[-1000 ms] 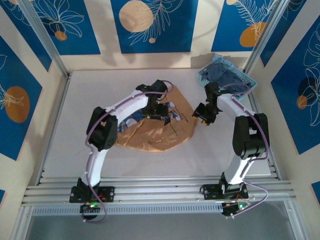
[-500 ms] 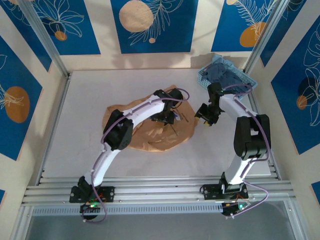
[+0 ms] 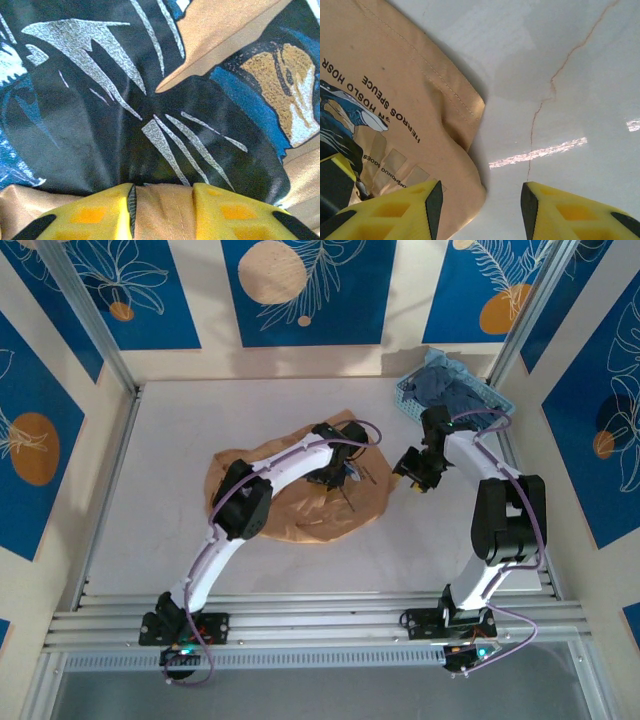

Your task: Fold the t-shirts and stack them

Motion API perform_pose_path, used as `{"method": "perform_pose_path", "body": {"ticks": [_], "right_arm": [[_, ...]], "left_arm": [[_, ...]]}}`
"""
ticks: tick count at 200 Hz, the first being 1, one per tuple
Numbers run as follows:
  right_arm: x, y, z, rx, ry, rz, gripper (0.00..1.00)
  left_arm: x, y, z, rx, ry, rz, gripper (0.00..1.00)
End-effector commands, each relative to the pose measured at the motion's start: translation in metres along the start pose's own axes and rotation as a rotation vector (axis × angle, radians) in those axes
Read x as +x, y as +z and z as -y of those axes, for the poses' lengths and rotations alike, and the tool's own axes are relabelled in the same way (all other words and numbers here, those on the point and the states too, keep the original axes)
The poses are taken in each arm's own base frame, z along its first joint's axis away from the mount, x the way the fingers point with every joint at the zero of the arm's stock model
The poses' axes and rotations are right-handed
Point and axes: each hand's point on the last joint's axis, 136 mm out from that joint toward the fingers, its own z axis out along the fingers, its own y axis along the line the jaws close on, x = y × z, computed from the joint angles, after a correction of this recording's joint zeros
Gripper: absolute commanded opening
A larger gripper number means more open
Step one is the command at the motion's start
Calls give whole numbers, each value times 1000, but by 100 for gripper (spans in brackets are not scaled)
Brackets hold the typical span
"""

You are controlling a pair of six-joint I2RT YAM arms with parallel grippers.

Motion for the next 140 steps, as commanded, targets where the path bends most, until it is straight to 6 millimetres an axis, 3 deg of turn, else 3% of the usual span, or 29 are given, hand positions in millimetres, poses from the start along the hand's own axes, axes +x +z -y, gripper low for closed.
{"method": "perform_pose_path", "body": {"ticks": [1, 24, 38, 73, 101, 140], "right_arm": [[5, -5, -1, -28, -2, -13, 48], [4, -3, -3, -35, 9, -15, 47], [2, -2, -3, -33, 14, -13, 46], [1, 5, -3, -31, 41, -27, 45], [0, 18, -5, -43, 90, -52, 43], [-2, 40, -4, -27, 157, -94, 29]], "left_arm": [[-7, -13, -7, -27, 9, 40, 28], [-9, -19, -9, -27, 18, 54, 14], [-9, -22, -10, -20, 18, 61, 0], [-9, -46, -26, -33, -30, 105, 0], [6, -83, -64, -31, -150, 156, 0], [51, -118, -149, -56, -370, 182, 0]]}}
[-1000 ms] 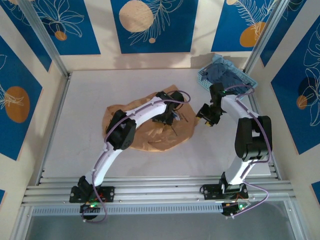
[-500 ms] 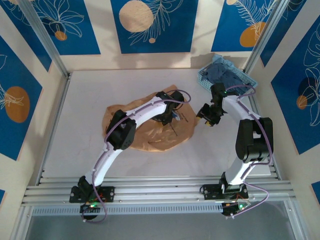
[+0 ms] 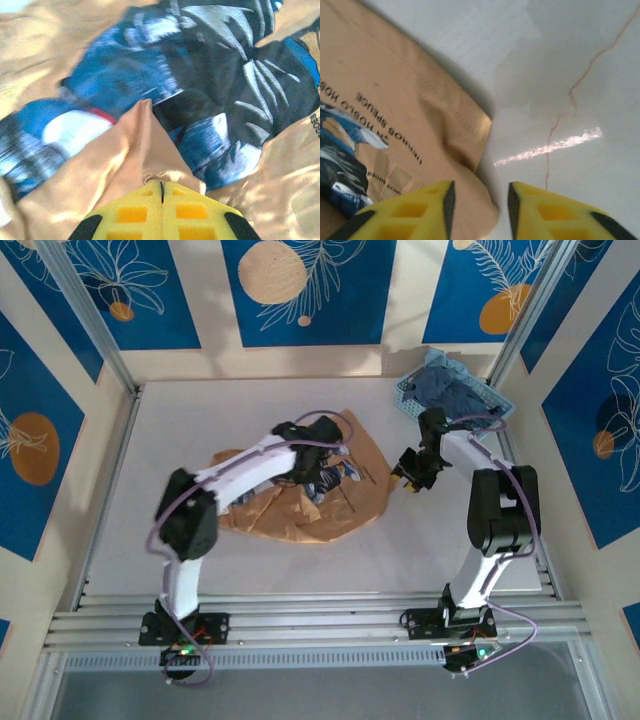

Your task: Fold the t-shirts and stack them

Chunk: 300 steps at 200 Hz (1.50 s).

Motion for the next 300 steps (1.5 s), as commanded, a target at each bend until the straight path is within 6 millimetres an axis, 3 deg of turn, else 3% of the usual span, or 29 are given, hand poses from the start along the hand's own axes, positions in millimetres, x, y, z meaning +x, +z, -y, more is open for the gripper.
{"method": "perform_pose_path", "body": {"ticks": [1, 28, 48, 71, 92, 149, 169, 191, 203, 226, 266, 300], "right_arm": [[2, 14, 0, -6, 76, -48, 29], [7, 19, -4, 3, 62, -60, 28], [12, 22, -9, 10, 29, -63, 30], [18, 28, -16, 23, -2, -70, 31], [22, 34, -21, 37, -18, -82, 31], [24, 49, -12, 148, -74, -83, 26], [20, 50, -9, 163, -96, -56, 20], [13, 48, -15, 160, -128, -28, 5], [10, 39, -19, 158, -147, -4, 0], [18, 18, -19, 153, -162, 19, 0], [47, -17, 1, 176, -176, -20, 0], [67, -36, 16, 198, -211, -95, 0]], "left_arm": [[4, -25, -69, -58, -197, 48, 0], [12, -47, -142, -101, -363, 90, 0], [12, -68, -185, -128, -457, 146, 0], [14, -85, -221, -183, -518, 182, 0], [20, -91, -241, -227, -545, 189, 0], [25, -85, -245, -218, -546, 167, 0], [23, -83, -245, -220, -530, 159, 0], [23, -81, -243, -213, -530, 158, 0], [23, -81, -243, -212, -529, 157, 0], [25, -79, -243, -214, -524, 152, 0], [30, -72, -238, -190, -525, 137, 0], [36, -61, -233, -174, -527, 111, 0]]}}
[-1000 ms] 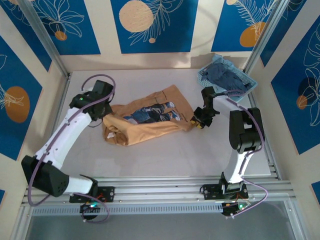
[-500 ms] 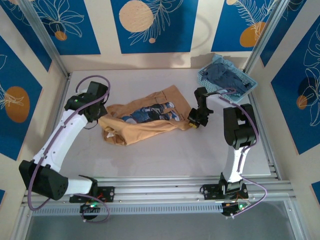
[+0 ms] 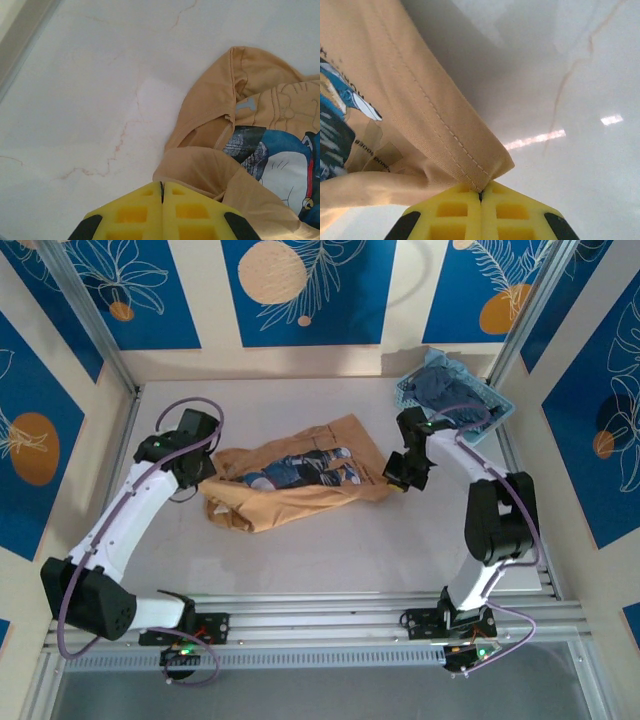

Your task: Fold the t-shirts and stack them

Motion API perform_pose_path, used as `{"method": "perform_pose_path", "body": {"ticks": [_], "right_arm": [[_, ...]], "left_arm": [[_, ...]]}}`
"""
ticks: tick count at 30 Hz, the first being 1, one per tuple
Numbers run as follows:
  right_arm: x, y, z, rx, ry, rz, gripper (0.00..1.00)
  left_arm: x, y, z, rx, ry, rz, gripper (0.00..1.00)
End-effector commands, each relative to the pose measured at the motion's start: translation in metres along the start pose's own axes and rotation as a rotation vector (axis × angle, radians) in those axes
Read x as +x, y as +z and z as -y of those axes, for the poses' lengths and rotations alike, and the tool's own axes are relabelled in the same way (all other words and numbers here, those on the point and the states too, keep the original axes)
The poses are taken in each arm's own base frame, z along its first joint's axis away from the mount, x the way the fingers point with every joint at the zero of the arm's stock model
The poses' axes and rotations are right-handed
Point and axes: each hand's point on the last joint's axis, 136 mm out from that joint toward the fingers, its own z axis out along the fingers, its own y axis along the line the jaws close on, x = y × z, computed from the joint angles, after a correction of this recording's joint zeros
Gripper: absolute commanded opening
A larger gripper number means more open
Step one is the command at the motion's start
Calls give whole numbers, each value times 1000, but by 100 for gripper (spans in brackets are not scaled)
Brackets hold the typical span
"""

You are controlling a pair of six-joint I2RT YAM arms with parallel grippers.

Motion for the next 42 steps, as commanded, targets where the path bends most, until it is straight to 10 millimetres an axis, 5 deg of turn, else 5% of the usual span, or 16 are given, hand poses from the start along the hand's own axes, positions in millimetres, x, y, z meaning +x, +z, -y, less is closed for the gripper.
{"method": "perform_pose_path", "body": {"ticks": [1, 6, 13, 16, 21, 25, 31, 36, 42], "right_arm": [[31, -8, 21, 59, -34, -121, 0], [32, -10, 16, 63, -62, -189, 0], [-6, 51, -34, 56, -64, -294, 0], [-18, 65, -50, 77, -61, -302, 19], [-27, 38, -55, 39, -58, -178, 38], [-12, 17, -27, 28, -18, -110, 42], [16, 24, -14, -97, 94, -158, 42], [11, 32, -35, -220, 256, -216, 42], [7, 38, -35, -279, 493, -270, 42]], "left_arm": [[5, 6, -1, 7, 3, -21, 0], [10, 12, 2, 7, 9, -38, 0], [8, 15, 2, -8, 40, -35, 0], [5, 14, 1, -19, 54, -29, 0], [5, 12, -2, -25, 62, -23, 0], [8, 14, -3, -23, 58, -29, 0], [10, 18, 3, -6, 55, -41, 0], [9, 17, 8, 12, 54, -45, 0], [8, 13, 6, 19, 46, -41, 0]]}}
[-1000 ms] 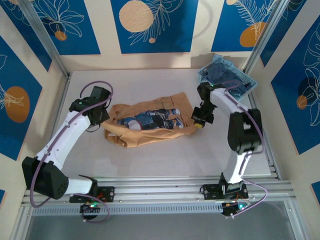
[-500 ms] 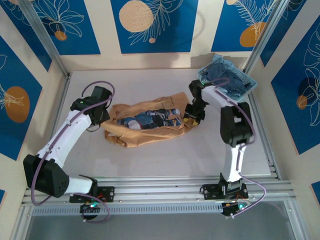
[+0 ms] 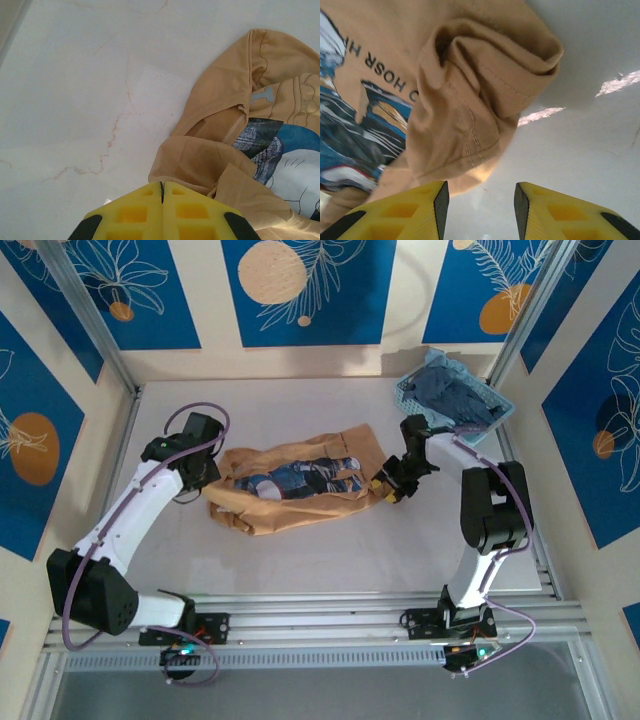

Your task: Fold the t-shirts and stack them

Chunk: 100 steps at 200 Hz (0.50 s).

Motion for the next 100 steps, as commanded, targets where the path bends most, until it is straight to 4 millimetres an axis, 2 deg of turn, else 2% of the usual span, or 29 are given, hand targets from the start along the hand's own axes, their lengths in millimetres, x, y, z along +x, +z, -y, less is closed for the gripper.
{"method": "perform_pose_path", "body": {"ticks": [1, 34, 100], "right_arm": [[4, 4, -7, -70, 177, -67, 42], [12, 8, 3, -50, 301, -113, 42], [2, 20, 1, -88, 439, -137, 40]], "left_arm": [[-4, -3, -2, 10, -11, 9, 0], [-2, -4, -3, 13, -19, 8, 0], [-1, -4, -1, 24, -24, 2, 0]]}}
